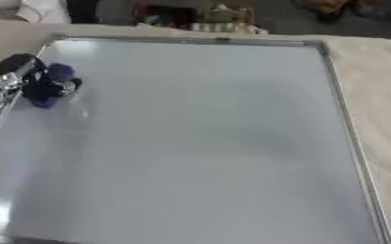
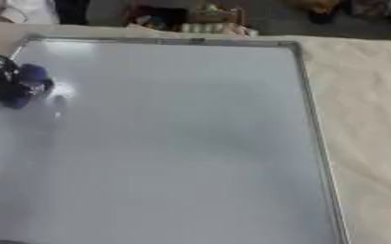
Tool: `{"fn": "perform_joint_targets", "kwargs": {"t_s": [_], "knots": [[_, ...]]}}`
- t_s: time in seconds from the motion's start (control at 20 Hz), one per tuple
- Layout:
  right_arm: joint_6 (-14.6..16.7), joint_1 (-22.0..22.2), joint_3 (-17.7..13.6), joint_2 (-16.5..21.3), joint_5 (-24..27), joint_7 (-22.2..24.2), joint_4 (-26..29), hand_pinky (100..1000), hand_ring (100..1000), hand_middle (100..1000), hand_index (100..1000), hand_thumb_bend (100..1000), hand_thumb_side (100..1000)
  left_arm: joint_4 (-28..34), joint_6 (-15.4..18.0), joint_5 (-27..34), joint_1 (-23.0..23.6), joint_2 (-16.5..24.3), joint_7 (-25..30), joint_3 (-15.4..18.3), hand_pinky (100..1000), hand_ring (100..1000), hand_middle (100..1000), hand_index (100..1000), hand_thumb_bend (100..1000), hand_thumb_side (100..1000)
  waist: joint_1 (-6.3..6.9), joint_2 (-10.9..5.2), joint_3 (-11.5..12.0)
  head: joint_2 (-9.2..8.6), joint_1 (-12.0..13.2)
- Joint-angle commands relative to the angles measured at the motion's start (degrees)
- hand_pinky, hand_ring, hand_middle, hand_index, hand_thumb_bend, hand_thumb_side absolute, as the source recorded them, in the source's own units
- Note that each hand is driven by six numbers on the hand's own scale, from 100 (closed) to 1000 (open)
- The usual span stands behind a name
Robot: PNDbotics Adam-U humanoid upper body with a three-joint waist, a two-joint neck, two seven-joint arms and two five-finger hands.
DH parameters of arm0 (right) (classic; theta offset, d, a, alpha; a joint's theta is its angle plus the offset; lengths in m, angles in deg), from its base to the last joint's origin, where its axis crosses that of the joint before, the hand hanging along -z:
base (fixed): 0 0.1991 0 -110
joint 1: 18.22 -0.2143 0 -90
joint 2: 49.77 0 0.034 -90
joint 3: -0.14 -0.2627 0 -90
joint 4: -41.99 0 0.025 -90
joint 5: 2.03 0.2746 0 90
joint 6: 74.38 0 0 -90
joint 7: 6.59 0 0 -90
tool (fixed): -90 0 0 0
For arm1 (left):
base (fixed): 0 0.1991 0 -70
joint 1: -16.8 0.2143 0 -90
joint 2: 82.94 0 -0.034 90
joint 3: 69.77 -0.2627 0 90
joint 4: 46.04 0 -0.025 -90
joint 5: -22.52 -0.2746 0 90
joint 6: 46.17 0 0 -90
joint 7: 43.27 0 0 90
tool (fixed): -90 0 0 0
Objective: Wipe the whiteboard clean with a brush.
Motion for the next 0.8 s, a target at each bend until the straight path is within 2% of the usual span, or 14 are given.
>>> {"fn": "perform_joint_targets", "kwargs": {"t_s": [0.05, 0.15, 0.3, 0.35, 0.5, 0.65, 0.8], "knots": [[0.2, -0.7, -0.5, 1.3, -0.1, -0.1, 0.8, 862, 863, 693, 847, 100, 1000, -0.3, 0.1, -0.4, -0.4, 0.5, 0.1, 0.2, 618, 751, 641, 332, 364, 585, -0.04, -1.35, -0.1, -0.72, 0.1], [0.3, -0.7, -0.5, 1.3, 0.0, -0.1, 0.8, 862, 863, 692, 847, 100, 1000, -0.4, -0.1, -0.9, -0.4, 0.5, -0.1, 0.2, 608, 744, 626, 327, 315, 548, -0.03, -1.33, -0.1, -0.77, 0.1], [0.4, -0.8, -0.5, 1.3, 0.1, -0.1, 0.8, 862, 863, 692, 847, 100, 1000, -0.5, 0.0, -1.4, -0.4, 0.4, -0.4, 0.2, 604, 741, 620, 326, 307, 539, -0.03, -1.31, -0.1, -0.77, 0.1], [0.4, -0.8, -0.5, 1.3, 0.1, -0.1, 0.8, 862, 863, 691, 847, 100, 1000, -0.5, 0.0, -1.5, -0.4, 0.4, -0.4, 0.2, 586, 726, 598, 312, 240, 480, -0.03, -1.31, -0.1, -0.78, 0.1], [0.6, -0.8, -0.5, 1.3, 0.3, -0.1, 0.8, 862, 863, 691, 847, 100, 1000, -0.8, -0.3, -1.7, -0.4, 0.4, -0.9, 0.3, 572, 714, 581, 305, 177, 475, -0.07, -1.24, -0.2, -0.9, 0.2], [0.7, -0.8, -0.5, 1.3, 0.4, 0.0, 0.8, 862, 863, 691, 847, 100, 1000, -0.9, -0.4, -1.7, -0.4, 0.3, -1.2, 0.4, 564, 706, 573, 301, 178, 471, -0.06, -1.2, -0.2, -0.9, 0.2], [0.7, -0.9, -0.5, 1.2, 0.4, 0.0, 0.8, 862, 864, 691, 847, 100, 1000, -1.0, -0.4, -1.7, -0.4, 0.2, -1.6, 0.4, 540, 674, 519, 293, 158, 458, -0.08, -1.17, -0.3, -0.93, 0.2]]}}
